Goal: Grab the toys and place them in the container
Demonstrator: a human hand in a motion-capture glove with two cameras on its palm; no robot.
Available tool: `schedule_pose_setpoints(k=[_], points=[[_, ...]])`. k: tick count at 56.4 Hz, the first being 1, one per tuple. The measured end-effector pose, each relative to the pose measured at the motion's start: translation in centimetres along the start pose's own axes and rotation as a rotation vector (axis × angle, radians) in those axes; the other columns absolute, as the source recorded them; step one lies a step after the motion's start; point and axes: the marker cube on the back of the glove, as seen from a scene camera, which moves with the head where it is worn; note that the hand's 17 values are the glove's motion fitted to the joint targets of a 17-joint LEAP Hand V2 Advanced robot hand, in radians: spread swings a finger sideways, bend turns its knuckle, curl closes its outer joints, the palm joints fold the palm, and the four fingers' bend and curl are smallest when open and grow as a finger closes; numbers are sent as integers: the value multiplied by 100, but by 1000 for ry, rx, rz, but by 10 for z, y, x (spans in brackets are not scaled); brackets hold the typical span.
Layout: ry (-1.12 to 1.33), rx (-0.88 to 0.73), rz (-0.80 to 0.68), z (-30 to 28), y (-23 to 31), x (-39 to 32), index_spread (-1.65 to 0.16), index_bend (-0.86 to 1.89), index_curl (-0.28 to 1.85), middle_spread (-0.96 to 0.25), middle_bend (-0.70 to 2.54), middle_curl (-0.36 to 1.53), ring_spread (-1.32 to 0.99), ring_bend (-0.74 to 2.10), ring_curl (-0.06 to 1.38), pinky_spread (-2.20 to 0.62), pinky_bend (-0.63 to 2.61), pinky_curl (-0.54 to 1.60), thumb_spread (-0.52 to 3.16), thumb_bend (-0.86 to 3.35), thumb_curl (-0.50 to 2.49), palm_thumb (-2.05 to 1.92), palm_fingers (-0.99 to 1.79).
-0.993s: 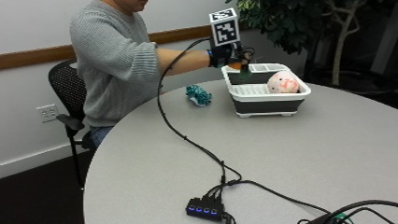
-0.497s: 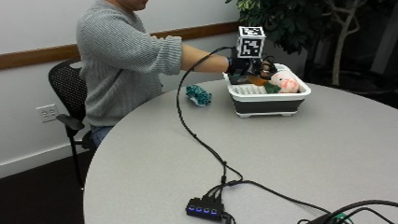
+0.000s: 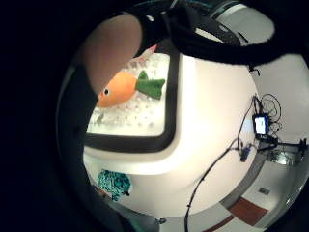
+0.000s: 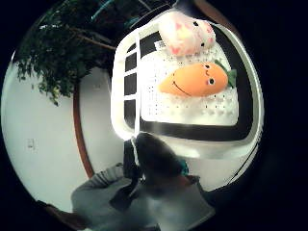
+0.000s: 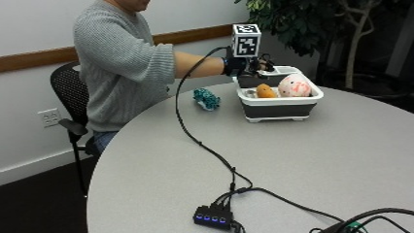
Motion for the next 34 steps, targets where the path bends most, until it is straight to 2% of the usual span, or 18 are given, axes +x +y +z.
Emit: schedule_pose_setpoints(k=[6,13,17,24,34], points=[[-99,-20,-75,1,48,-16,-40,18,58,-18,12,45,-13,16,36,7,75,35,116,-5,32,-6,-11],[-63,-5,-200,21,128,-46,-39,19,55,-16,11,40,-11,18,35,7,78,36,117,-5,30,-6,-9],[-20,-32,-219,42,158,-56,-39,20,55,-15,12,37,-10,18,34,7,78,36,118,-5,29,-6,-8],[-17,-122,-220,71,172,-55,-39,20,53,-14,13,34,-9,18,33,7,79,36,118,-5,27,-6,-7],[-3,-149,-227,111,167,-65,-39,19,51,-14,14,31,-9,20,33,7,81,36,120,-3,27,-3,-4]])
